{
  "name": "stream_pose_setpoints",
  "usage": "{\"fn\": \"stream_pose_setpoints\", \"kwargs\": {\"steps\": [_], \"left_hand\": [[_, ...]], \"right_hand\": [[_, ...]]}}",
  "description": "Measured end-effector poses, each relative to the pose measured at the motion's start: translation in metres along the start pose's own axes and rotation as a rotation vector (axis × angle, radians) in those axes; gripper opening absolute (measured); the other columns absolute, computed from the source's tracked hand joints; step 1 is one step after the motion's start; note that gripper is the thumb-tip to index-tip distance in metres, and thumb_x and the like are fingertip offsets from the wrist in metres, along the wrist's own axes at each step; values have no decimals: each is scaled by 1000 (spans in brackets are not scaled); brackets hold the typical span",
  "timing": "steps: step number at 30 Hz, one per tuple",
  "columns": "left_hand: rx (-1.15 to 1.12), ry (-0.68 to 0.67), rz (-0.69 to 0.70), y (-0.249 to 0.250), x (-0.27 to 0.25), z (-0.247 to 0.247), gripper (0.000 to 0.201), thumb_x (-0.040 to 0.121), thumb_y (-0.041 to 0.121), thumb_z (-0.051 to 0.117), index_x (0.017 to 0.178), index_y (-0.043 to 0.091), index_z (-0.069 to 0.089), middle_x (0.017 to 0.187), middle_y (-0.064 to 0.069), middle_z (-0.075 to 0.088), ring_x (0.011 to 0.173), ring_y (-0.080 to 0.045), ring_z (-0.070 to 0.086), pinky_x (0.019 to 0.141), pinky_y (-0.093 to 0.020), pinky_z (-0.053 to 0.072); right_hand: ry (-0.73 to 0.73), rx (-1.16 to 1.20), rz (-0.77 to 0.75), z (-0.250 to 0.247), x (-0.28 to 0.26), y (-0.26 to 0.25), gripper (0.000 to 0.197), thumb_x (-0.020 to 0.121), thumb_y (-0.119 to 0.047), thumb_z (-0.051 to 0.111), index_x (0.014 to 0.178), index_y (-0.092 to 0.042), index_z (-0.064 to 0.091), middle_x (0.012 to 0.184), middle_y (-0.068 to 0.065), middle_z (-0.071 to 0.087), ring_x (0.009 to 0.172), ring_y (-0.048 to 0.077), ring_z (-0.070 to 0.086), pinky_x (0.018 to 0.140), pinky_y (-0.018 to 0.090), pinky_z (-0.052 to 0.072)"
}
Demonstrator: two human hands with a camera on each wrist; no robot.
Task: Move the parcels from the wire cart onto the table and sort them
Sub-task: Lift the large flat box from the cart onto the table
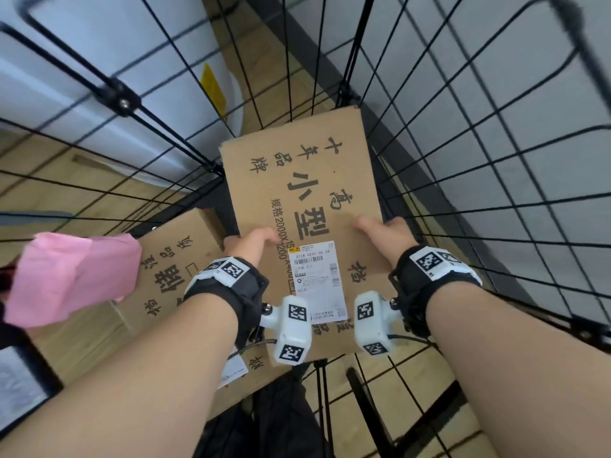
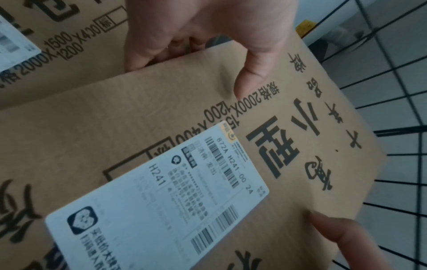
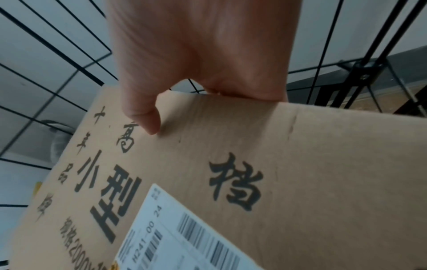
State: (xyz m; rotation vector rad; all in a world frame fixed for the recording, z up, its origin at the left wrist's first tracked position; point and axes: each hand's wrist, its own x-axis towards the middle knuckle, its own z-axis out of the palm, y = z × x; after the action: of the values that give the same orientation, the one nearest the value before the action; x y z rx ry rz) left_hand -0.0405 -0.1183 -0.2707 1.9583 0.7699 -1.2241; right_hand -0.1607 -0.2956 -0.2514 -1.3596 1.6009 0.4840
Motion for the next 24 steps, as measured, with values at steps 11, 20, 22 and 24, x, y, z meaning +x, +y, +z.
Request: {"fn": "stream_pose_setpoints", "kwargs": {"steps": [11, 20, 22, 24], "left_hand": [[-122, 31, 185, 9, -96, -46, 64, 70, 6, 65, 126, 10, 34, 109, -7, 45, 94, -27, 46, 80, -39, 38], [-155, -8, 334, 33, -190, -104, 64, 65, 9, 66, 120, 11, 33, 114, -16, 51, 100, -34, 54, 90, -46, 46], [-157, -33, 363, 36, -217, -114, 72, 61, 13, 67, 124, 7, 34, 115, -16, 52, 98, -34, 55, 88, -47, 47], [-134, -49, 435, 37, -245, -123, 67, 62, 12, 67, 121, 7, 34, 115, -14, 50, 92, -29, 52, 81, -42, 43]], "right_hand": [[86, 104, -156, -33, -108, -2, 76, 74, -46, 73, 132, -14, 36, 108, 1, 52, 96, 19, 54, 78, 31, 42], [115, 253, -349, -46, -215, -11, 69, 73, -46, 73, 134, -28, 46, 114, -8, 62, 102, 14, 58, 86, 31, 46], [114, 278, -365, -60, -244, -16, 53, 79, -43, 69, 126, -28, 52, 108, -7, 62, 97, 14, 59, 83, 30, 45], [128, 310, -380, -73, -271, -18, 45, 81, -43, 66, 121, -26, 54, 107, -6, 63, 94, 14, 59, 80, 31, 45]]}}
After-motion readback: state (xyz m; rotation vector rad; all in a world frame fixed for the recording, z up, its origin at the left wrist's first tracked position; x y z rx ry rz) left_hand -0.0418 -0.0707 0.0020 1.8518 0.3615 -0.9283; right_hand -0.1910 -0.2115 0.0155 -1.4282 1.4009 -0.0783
